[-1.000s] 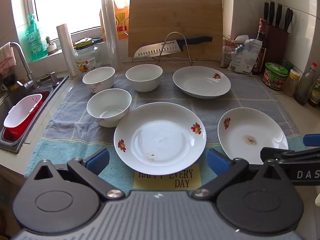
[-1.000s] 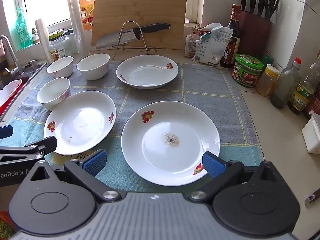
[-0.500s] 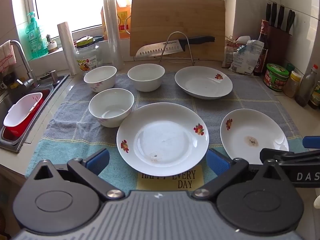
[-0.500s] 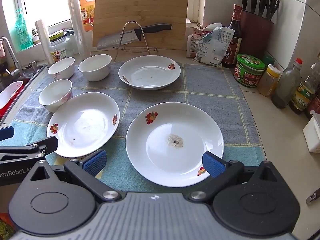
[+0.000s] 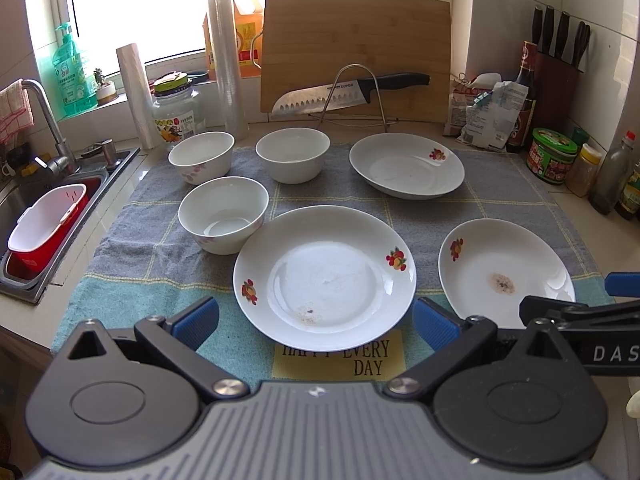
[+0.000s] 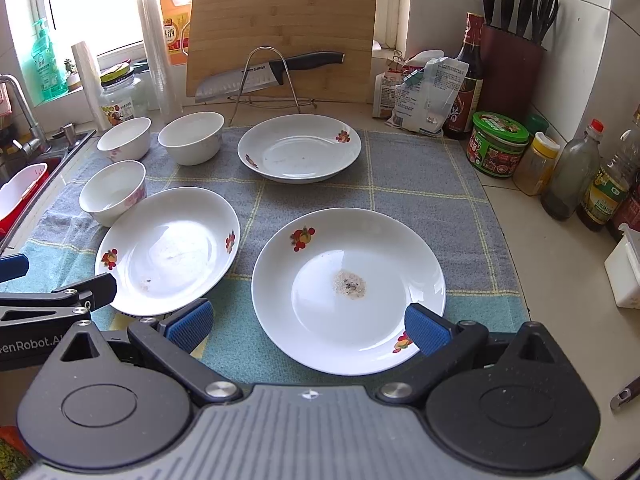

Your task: Organize plates and bowls

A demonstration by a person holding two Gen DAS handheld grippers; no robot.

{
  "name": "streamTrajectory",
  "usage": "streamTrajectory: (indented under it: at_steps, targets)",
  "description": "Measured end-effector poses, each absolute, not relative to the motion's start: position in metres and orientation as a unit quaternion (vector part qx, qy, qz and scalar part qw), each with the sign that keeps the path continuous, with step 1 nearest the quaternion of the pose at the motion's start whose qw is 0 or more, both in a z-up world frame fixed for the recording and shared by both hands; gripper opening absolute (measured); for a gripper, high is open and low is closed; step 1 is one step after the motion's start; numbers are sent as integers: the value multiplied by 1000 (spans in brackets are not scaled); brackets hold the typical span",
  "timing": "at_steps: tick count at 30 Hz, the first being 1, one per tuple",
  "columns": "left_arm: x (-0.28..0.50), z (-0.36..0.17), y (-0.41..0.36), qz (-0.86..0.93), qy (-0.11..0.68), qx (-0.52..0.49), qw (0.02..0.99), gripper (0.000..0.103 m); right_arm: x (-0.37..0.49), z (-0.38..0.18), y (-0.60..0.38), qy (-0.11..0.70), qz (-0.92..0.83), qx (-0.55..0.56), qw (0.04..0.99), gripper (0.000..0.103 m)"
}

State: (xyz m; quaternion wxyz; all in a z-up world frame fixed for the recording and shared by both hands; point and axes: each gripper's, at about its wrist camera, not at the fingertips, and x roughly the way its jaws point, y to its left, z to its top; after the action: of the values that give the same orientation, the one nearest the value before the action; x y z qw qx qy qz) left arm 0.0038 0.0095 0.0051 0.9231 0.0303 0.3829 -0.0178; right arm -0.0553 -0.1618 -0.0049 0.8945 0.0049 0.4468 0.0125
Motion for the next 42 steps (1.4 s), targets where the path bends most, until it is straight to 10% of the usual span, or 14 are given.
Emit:
streamTrajectory:
  at_steps: [42]
  targets:
    - [6,11,10,-13,382,31,923,102,-53,-1,-160,442,11,-1,897,103]
